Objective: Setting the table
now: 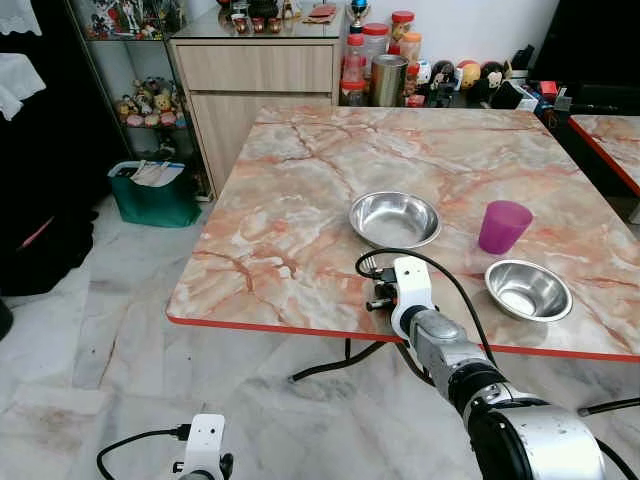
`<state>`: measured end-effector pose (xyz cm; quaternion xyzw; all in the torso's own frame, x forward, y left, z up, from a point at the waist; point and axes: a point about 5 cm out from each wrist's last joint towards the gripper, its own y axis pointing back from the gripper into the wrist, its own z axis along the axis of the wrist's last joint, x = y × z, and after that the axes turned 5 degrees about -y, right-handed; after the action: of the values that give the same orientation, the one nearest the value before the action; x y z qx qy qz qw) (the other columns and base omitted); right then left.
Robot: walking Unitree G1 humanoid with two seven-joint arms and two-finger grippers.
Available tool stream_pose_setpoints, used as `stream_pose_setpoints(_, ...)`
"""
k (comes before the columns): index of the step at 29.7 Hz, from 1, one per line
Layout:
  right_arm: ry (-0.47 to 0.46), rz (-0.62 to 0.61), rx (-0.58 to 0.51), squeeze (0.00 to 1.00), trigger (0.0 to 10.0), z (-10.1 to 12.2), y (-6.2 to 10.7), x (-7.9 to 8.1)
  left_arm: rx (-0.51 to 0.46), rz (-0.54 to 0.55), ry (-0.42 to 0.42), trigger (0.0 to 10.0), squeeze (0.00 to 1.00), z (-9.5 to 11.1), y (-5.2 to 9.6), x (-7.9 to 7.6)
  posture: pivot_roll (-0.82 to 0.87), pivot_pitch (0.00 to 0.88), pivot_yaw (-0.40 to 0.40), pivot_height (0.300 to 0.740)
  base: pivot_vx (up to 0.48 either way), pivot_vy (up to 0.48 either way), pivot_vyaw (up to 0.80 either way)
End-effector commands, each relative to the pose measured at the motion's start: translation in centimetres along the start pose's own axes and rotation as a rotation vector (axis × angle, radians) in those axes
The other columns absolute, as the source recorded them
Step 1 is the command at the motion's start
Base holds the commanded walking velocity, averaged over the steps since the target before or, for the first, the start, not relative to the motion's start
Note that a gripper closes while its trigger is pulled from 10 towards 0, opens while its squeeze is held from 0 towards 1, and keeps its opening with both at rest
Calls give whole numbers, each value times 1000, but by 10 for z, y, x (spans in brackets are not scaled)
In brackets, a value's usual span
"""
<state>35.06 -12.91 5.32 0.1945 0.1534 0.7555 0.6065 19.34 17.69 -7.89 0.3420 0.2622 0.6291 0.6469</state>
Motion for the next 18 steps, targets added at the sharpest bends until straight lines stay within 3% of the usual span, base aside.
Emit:
stream_pose_setpoints(1,3,19,-15,0,0,3,-1,5,11,-2,-11,10000,0,0,0,1,21,0,6,740,0,0,0)
stream_pose_setpoints(4,10,35,-28,0,0,5,-2,9,12,0,-10,10000,0,0,0,2,21,0,6,740,0,0,0)
stream_pose_setpoints(5,15,40,-34,0,3529,7,-2,11,13,2,-9,10000,0,-1,0,2,20,0,6,740,0,0,0)
stream_pose_setpoints(6,18,41,-36,0,5098,8,-3,12,13,2,-10,10000,0,-1,0,2,20,0,6,740,0,0,0)
stream_pose_setpoints(7,19,47,-43,0,10000,10,-3,13,14,3,-9,10000,0,-1,0,2,20,0,6,740,0,0,0)
stream_pose_setpoints(12,45,85,-90,0,10000,20,-4,21,9,9,-10,10000,0,0,0,3,22,0,4,740,0,0,0)
stream_pose_setpoints(18,122,202,-284,0,10000,51,-3,49,9,24,-13,10000,0,1,0,6,24,0,0,740,0,0,0)
